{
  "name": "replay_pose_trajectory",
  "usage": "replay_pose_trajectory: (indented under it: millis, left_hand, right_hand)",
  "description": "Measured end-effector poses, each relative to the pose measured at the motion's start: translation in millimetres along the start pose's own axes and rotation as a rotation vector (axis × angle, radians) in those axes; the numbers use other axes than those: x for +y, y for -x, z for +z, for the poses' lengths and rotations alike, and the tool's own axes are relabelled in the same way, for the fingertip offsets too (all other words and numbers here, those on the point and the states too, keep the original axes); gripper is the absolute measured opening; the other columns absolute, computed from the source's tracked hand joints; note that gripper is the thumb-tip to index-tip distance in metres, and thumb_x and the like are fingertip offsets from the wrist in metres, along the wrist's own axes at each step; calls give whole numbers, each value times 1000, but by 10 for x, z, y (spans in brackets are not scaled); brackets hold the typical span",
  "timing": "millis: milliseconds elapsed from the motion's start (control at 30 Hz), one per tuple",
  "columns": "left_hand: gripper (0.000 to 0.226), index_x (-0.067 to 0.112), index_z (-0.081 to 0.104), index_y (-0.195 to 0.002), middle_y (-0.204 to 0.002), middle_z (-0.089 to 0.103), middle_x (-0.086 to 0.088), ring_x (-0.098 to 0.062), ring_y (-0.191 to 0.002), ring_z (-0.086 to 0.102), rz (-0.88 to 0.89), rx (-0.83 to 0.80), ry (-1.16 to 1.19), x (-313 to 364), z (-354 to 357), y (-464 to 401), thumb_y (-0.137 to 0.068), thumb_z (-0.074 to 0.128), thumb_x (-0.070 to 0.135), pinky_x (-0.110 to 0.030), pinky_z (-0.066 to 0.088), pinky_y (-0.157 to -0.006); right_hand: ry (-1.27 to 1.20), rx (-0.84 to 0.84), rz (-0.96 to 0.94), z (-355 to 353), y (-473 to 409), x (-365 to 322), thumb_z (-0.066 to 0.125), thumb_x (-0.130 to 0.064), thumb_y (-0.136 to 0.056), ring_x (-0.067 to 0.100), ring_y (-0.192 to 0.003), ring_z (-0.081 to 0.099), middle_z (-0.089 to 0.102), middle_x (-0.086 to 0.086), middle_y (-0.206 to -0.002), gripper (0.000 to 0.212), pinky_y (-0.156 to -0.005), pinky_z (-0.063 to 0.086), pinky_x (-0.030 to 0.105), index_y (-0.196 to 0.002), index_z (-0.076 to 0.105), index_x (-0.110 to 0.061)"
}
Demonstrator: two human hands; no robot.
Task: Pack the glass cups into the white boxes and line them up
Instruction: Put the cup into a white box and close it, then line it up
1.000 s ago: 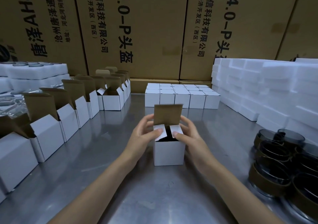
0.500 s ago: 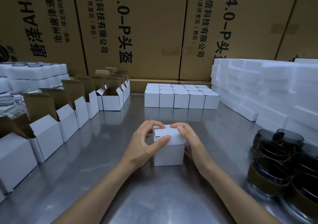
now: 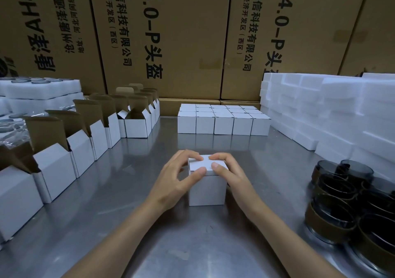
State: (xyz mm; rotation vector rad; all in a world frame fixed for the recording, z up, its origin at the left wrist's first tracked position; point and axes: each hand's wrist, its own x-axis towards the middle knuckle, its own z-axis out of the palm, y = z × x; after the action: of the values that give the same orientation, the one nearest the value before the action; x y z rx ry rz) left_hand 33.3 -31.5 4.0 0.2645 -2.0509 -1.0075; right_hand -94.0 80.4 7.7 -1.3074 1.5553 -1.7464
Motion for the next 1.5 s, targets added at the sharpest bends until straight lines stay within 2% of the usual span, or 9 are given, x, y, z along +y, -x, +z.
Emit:
replay_pose_trajectory:
  millis: [167, 267, 400, 567, 667, 800, 1033, 1367, 1500]
  left_hand:
    - [27, 25, 65, -97, -121, 53, 10, 5, -114, 47, -120, -7, 74, -23, 28, -35, -82, 53, 44, -9, 37, -90]
    - [16, 33, 64, -100, -127, 43, 12, 18, -119, 36, -122, 14, 29, -62, 58, -44, -95, 51, 40, 2, 26, -92]
    - [36, 49, 51, -118, -137, 30, 16, 15, -127, 29, -183, -43, -3, -153, 65, -45, -82, 54, 53, -15, 30, -107]
    - [80, 33, 26, -146, -141, 38, 12, -6, -126, 45, -283, -40, 60, -360, 3, -231, -83, 73, 21, -26, 42, -105]
    - [70, 22, 35, -145, -133, 53, 7, -9, -122, 53, -306, 41, 62, -533, -36, -423, -85, 68, 5, -23, 44, -101]
    - [52, 17, 56, -132, -121, 65, 4, -12, -111, 61, -358, 174, -53, -787, -78, -714, -84, 71, 10, -27, 47, -96]
    - [47, 18, 61, -126, -116, 66, 3, -10, -87, 64, -391, 273, -129, -1207, -126, -1191, -81, 75, 18, -30, 52, -82]
    - [42, 17, 62, -125, -108, 62, 11, 4, -82, 55, -399, 286, -166, -1575, -169, -1590, -84, 72, 17, -22, 42, -83]
    - [42, 17, 62, -123, -119, 64, 4, -7, -100, 52, -438, 306, -201, -1642, -156, -1658, -83, 73, 21, -26, 42, -91]
  right_hand:
    - [113, -28, 51, 28, -10, 7, 46, -15, -98, 10, -126, 39, 48, -4, -130, 20, -105, 31, 23, -106, 55, -32]
    - [285, 82, -34, 70, -35, 78, 43, -33, -99, 0, -127, 30, 43, -13, -129, 18, -100, 26, 15, -103, 54, -47]
    - [437, 129, -59, 70, -105, 213, 38, -70, -81, -16, -114, 28, 29, -29, -116, 24, -91, 33, 21, -104, 44, -66]
    - [643, 125, 27, 45, -393, 354, 53, -50, -90, 10, -112, 52, 43, -19, -131, 57, -92, 44, 36, -140, 29, -38]
    - [814, 140, 104, 31, -616, 445, 53, -37, -93, 19, -113, 57, 62, -12, -122, 38, -90, 46, 34, -131, 46, -33]
    - [937, 164, 125, 53, -953, 545, 49, -40, -95, 25, -111, 57, 64, -5, -118, 32, -83, 43, 34, -127, 51, -36]
    - [1063, 193, 131, 63, -1556, 775, 41, -38, -99, 30, -108, 58, 65, 3, -117, 32, -73, 38, 32, -128, 53, -36]
    - [1169, 166, 107, 62, -2034, 970, 37, -37, -100, 31, -99, 60, 66, 5, -108, 28, -66, 33, 32, -117, 59, -31]
    - [1171, 149, 108, 54, -2102, 995, 36, -37, -100, 31, -98, 59, 66, 6, -105, 29, -66, 33, 32, -116, 59, -31]
